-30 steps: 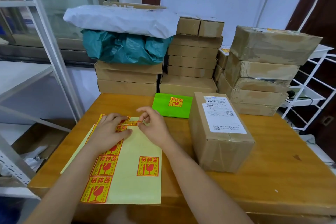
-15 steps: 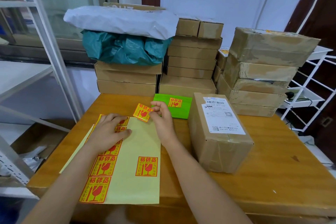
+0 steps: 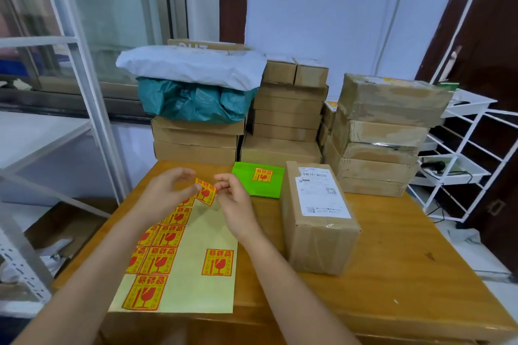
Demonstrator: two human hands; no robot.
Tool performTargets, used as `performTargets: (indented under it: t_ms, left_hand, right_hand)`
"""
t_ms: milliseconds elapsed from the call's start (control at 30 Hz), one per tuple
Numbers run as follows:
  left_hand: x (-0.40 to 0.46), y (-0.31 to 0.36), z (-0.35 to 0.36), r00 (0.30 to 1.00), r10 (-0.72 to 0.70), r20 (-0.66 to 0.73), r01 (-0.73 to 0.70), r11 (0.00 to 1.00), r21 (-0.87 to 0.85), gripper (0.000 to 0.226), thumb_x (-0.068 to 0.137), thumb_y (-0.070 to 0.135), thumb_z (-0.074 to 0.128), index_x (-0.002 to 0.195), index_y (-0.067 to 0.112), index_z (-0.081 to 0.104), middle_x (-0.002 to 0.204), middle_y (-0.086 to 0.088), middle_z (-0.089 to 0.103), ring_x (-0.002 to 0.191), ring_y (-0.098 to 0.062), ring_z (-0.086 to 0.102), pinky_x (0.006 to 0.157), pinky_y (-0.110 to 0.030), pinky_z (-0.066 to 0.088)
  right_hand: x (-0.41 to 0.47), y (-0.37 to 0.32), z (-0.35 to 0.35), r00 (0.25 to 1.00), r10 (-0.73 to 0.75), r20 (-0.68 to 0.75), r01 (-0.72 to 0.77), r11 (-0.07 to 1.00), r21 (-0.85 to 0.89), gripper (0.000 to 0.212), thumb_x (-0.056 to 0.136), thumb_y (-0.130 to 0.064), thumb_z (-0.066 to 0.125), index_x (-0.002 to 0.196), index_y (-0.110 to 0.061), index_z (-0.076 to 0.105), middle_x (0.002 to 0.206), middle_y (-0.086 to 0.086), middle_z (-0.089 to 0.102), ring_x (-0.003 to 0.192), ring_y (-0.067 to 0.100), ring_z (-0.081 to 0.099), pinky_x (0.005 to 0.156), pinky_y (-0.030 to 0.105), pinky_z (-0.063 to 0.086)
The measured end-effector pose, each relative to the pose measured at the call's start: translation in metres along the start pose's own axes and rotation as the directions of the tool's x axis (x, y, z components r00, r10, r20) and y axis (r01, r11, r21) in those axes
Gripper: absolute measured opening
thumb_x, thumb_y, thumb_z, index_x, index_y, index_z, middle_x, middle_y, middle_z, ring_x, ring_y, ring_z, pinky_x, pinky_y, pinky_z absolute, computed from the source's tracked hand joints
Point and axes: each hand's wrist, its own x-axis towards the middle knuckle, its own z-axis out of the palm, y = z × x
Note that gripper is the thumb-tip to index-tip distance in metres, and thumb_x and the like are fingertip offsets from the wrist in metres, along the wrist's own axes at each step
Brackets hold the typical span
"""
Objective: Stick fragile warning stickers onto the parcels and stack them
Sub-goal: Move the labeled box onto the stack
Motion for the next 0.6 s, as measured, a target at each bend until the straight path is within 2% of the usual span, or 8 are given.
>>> performTargets:
  t_ms: [100,167,200,300,367,467,600]
  left_hand:
    - [-0.004,0.017,-0.003,0.995,-0.020,-0.097,0.016,0.999,-0.048,0.017,0.085,0.021,0.069,0.099,0.011,0.068,0.097,-0.001,0.065,0.095,-0.018,0.059,0.080,-0.029,0.043]
    - [-0.009,0.032,-0.006,0.993,-0.027,-0.115,0.010,0.990,-0.144,0.007,0.085,0.015,0.068,0.085,0.008,0.068,0.086,-0.005,0.068,0.086,-0.021,0.062,0.076,-0.034,0.046]
    - [-0.012,0.039,-0.007,0.994,-0.013,-0.110,-0.009,0.981,-0.196,0.006,0.086,0.013,0.067,0.081,0.008,0.068,0.082,-0.005,0.068,0.081,-0.019,0.062,0.075,-0.034,0.047]
    - [-0.018,0.066,-0.009,0.995,0.040,-0.087,-0.063,0.955,-0.291,0.012,0.087,0.010,0.064,0.077,0.005,0.066,0.074,-0.005,0.064,0.071,-0.013,0.055,0.070,-0.030,0.042]
    - [-0.018,0.086,-0.002,0.996,0.046,-0.079,-0.072,0.930,-0.359,0.015,0.087,0.009,0.064,0.074,0.004,0.063,0.071,-0.005,0.059,0.068,-0.013,0.050,0.066,-0.029,0.039]
    - [-0.013,0.116,0.020,0.997,0.028,-0.074,-0.056,0.908,-0.416,0.021,0.083,0.013,0.069,0.064,0.012,0.059,0.062,0.002,0.053,0.061,-0.010,0.044,0.060,-0.027,0.034]
    - [-0.008,0.151,0.059,1.000,0.023,-0.018,-0.028,0.893,-0.450,0.026,0.087,0.014,0.062,0.064,0.011,0.052,0.065,-0.004,0.047,0.067,-0.017,0.045,0.069,-0.036,0.041]
  right_hand:
    - [-0.002,-0.022,-0.006,0.998,-0.060,-0.006,0.060,0.998,-0.017,0.034,0.089,0.005,0.046,0.113,-0.018,0.054,0.109,0.017,0.054,0.093,0.009,0.050,0.085,0.015,0.043]
    - [-0.006,-0.038,-0.014,0.995,-0.104,0.008,0.104,0.994,-0.038,0.036,0.089,0.004,0.046,0.112,-0.022,0.053,0.107,0.012,0.053,0.094,0.008,0.050,0.086,0.021,0.045]
    - [-0.007,-0.046,-0.019,0.992,-0.125,0.014,0.126,0.991,-0.043,0.036,0.088,0.004,0.046,0.111,-0.023,0.053,0.105,0.008,0.053,0.093,0.007,0.050,0.083,0.019,0.045]
    - [-0.010,-0.063,-0.038,0.986,-0.169,-0.014,0.168,0.985,-0.039,0.035,0.088,0.005,0.047,0.109,-0.023,0.052,0.101,0.003,0.053,0.089,0.006,0.049,0.075,0.013,0.041]
    - [-0.010,-0.071,-0.055,0.978,-0.199,-0.057,0.195,0.979,-0.061,0.033,0.086,0.002,0.048,0.107,-0.023,0.053,0.100,0.003,0.054,0.089,0.008,0.050,0.077,0.016,0.040]
    - [-0.012,-0.081,-0.086,0.961,-0.230,-0.153,0.216,0.971,-0.100,0.035,0.083,0.005,0.047,0.103,-0.022,0.056,0.101,0.009,0.057,0.087,0.012,0.052,0.078,0.024,0.044]
    - [-0.018,-0.091,-0.134,0.937,-0.230,-0.261,0.194,0.969,-0.155,0.032,0.085,0.000,0.046,0.105,-0.023,0.057,0.099,-0.002,0.059,0.089,0.014,0.056,0.080,0.033,0.051]
